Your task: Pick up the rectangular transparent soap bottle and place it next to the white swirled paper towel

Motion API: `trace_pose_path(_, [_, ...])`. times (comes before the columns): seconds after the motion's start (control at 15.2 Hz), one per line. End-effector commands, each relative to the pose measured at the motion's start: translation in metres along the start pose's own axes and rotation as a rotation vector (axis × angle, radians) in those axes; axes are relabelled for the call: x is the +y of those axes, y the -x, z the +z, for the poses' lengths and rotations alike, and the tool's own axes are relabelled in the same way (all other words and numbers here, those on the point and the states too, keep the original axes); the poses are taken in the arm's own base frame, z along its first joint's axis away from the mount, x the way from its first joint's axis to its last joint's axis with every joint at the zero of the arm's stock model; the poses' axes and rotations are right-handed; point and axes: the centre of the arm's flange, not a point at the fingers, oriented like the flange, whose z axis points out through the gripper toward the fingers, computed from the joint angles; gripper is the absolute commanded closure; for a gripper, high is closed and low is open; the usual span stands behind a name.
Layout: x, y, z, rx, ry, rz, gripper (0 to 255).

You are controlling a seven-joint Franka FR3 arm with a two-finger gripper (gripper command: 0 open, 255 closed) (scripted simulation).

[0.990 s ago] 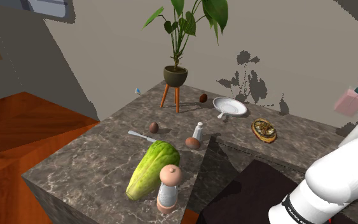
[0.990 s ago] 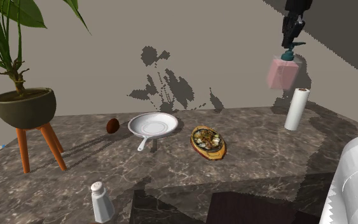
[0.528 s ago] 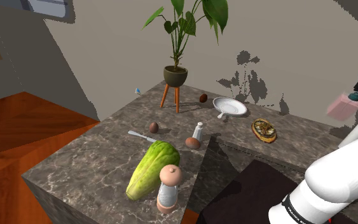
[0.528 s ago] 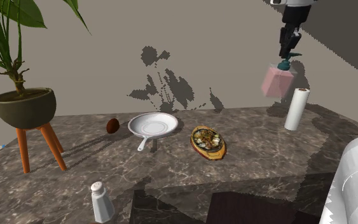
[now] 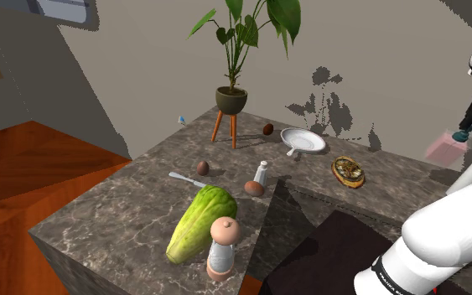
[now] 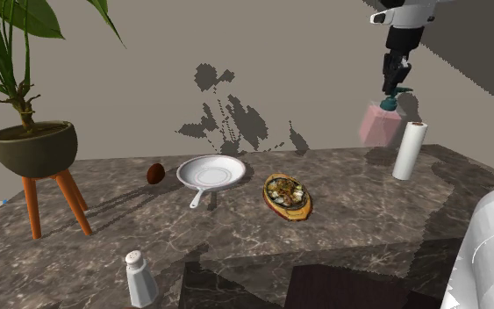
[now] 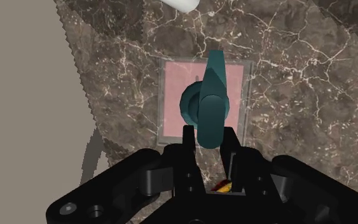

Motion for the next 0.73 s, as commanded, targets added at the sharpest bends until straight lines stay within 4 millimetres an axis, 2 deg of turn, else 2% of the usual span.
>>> trace_pose_path(0.0, [-0.003, -0.001, 0.011, 0.0, 0.001, 0.0, 255])
trace_pose_path(0.66, [-0.014, -0.003, 0.062, 0.0, 0.001, 0.0, 255])
